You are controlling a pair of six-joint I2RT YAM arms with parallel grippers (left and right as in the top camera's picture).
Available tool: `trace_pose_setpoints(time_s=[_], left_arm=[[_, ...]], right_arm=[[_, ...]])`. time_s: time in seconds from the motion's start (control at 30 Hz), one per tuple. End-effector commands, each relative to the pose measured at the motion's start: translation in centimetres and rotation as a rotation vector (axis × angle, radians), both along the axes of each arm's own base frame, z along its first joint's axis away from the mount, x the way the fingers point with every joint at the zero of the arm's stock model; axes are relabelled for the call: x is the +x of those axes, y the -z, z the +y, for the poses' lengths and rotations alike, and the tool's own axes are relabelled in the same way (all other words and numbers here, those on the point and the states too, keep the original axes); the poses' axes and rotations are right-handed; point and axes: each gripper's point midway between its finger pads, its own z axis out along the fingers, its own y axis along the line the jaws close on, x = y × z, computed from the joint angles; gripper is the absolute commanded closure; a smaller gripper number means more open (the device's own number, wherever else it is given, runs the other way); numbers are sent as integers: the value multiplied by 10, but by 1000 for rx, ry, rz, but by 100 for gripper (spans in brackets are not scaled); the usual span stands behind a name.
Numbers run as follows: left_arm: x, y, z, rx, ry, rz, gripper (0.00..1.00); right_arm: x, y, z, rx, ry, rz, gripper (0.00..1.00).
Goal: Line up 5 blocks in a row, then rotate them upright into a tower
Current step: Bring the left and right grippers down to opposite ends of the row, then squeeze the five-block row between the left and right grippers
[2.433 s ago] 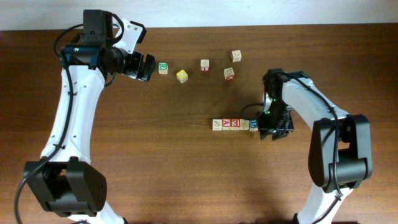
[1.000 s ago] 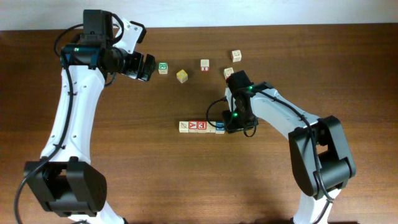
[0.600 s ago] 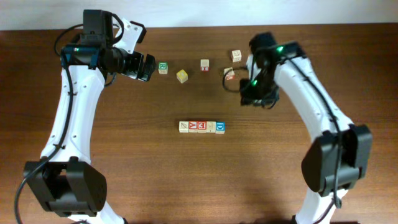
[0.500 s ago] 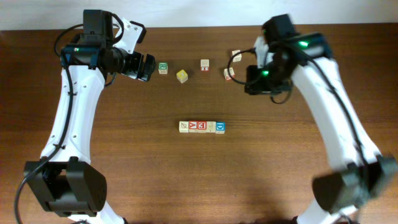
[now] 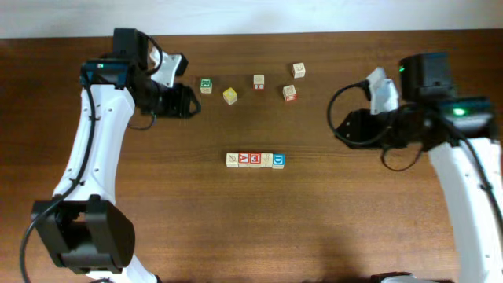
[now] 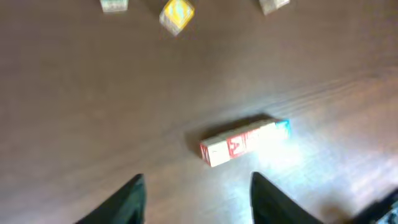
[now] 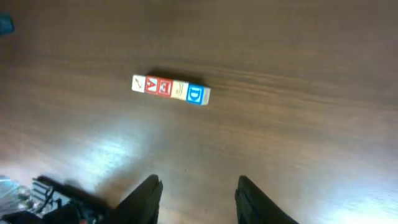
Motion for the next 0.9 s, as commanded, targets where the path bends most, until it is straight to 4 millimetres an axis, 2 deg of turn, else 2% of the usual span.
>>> trace_pose_setpoints(time_s=[0.0, 0.03, 0.1, 0.13, 0.2, 0.23, 0.3, 0.4, 0.63, 0.77, 0.87], left_arm=[[-24, 45, 0, -30, -117, 190, 66], [-29, 57, 0, -31, -124, 216, 73], [-40, 81, -1, -30, -135, 259, 95], [-47, 98, -3, -27, -126, 271, 100], [-53, 112, -7, -25, -115, 278, 100], [-58, 123, -14, -23, -100, 283, 100], [-63, 134, -25, -24, -103, 286, 100], [-75, 159, -31, 59, -209, 327, 100], [-67, 161, -39, 43, -217, 289, 100], [-63, 160, -47, 32, -211, 264, 100], [-61, 160, -52, 30, -199, 249, 100]], right_arm=[[9, 44, 11, 100, 54, 61, 60], [13, 59, 11, 112, 85, 79, 64], [20, 86, 16, 152, 112, 105, 73], [23, 103, 19, 161, 105, 117, 76], [25, 117, 22, 155, 99, 150, 83], [28, 131, 26, 151, 92, 180, 89], [31, 148, 31, 149, 100, 226, 95], [33, 177, 37, 145, 121, 305, 95], [39, 179, 37, 148, 120, 284, 96], [43, 177, 52, 154, 99, 259, 96], [44, 183, 55, 158, 111, 249, 96]])
